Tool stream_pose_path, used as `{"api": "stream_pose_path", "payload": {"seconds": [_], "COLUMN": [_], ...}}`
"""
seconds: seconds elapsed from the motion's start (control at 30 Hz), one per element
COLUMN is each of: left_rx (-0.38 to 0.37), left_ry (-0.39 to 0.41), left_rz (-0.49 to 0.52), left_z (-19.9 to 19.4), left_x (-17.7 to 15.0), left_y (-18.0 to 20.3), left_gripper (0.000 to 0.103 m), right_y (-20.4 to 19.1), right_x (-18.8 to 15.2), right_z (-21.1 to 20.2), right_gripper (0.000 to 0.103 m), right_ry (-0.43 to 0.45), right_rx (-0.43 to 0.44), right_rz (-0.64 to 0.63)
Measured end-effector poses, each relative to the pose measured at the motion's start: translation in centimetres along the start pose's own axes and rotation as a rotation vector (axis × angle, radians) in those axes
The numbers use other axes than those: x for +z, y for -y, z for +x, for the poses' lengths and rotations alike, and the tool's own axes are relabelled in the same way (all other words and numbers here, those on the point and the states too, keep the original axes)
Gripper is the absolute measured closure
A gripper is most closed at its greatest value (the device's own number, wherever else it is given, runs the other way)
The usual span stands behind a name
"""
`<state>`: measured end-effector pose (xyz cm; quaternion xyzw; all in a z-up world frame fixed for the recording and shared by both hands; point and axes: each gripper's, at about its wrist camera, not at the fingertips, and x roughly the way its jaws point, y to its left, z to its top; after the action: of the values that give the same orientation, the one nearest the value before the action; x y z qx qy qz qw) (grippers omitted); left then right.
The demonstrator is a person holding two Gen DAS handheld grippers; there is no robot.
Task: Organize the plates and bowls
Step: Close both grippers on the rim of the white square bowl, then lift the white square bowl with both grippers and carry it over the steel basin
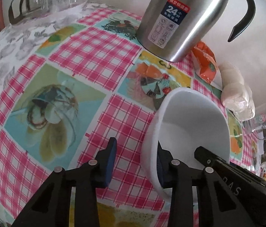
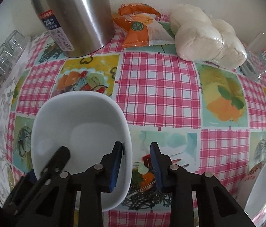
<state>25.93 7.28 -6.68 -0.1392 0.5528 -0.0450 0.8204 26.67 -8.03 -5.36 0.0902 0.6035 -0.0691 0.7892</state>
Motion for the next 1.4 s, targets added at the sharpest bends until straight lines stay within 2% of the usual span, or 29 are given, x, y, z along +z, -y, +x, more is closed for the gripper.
{"api": "stream_pose_path", "payload": {"seconds": [0.1, 0.3, 0.43, 0.5, 0.7, 1.0, 1.4], "left_rx": [0.008, -0.022, -0.072, -0.108, -0.118, -0.120, -0.130], "left_ry": [0.003, -0.002, -0.025, -0.039, -0.039, -0.001, 0.108], "left_rz": [0.001, 0.000, -0.008, -0.014, 0.003, 0.059, 0.161], "left_z": [-0.1, 0.1, 0.3, 0.4, 0.1, -2.1, -8.9], "left_x": [0.0, 0.0, 0.1, 0.0, 0.0, 0.1, -0.2], "left_y": [0.0, -0.1, -0.3, -0.6, -0.5, -0.4, 2.4], "left_gripper": [0.065, 0.072, 0.084, 0.089, 0.089, 0.090, 0.090], "right_y": [0.2, 0.4, 0.6, 0.5, -0.3, -0.7, -0.2], "right_x": [0.0, -0.2, -0.4, -0.5, -1.0, -1.6, -2.4], "right_z": [0.2, 0.2, 0.4, 0.5, 0.2, -1.7, -9.0], "right_gripper": [0.072, 0.078, 0.083, 0.090, 0.097, 0.096, 0.096], "right_ry": [-0.009, -0.016, -0.024, -0.022, -0.003, 0.033, 0.155], "right_rx": [0.018, 0.045, 0.076, 0.096, 0.116, 0.130, 0.155], "right_rz": [0.013, 0.028, 0.044, 0.045, 0.038, 0.023, 0.001]}}
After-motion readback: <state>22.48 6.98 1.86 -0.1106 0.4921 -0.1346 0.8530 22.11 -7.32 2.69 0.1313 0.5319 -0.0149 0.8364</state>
